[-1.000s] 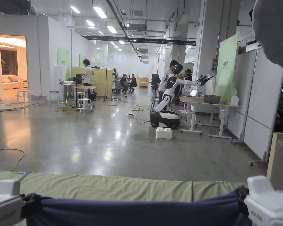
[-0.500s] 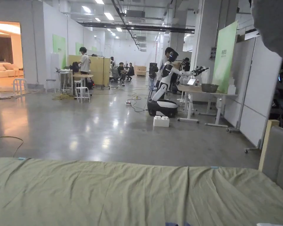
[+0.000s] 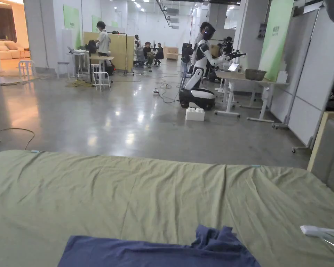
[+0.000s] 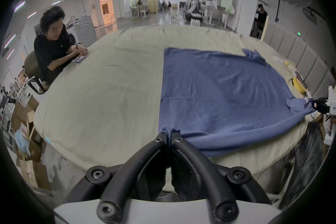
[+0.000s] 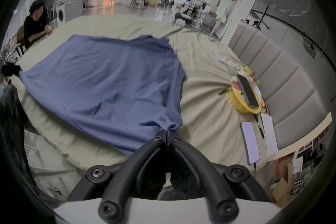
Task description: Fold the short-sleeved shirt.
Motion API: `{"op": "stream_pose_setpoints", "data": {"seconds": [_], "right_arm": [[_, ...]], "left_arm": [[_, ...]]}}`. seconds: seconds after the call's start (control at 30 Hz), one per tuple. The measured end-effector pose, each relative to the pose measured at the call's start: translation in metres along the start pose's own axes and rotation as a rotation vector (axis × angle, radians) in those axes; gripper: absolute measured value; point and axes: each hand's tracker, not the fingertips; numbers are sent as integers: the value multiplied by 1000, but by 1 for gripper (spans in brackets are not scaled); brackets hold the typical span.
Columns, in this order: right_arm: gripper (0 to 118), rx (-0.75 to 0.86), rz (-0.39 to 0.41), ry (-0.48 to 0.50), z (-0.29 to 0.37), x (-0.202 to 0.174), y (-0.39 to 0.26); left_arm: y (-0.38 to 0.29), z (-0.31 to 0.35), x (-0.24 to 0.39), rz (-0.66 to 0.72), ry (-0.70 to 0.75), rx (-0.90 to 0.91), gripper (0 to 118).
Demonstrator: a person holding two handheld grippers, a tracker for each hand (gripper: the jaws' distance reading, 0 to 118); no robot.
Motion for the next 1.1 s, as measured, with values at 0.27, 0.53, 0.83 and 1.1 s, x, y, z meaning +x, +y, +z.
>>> {"op": "stream_pose_setpoints", "data": {"seconds": [0.27, 0.53, 0.83, 1.1], "right_arm": [[4, -120, 39, 4, -24, -11, 6], [81, -71, -62, -35, -15, -6, 36], [84, 345, -258, -42, 14, -14, 108], [32, 698, -328, -86, 33, -43, 138]], "left_arm": [[10, -25, 16, -79, 16, -228, 4], [21, -27, 21, -58, 81, -165, 66], [88, 5, 49, 52, 58, 262, 65], [117, 39, 98, 4, 84, 617, 11]]}}
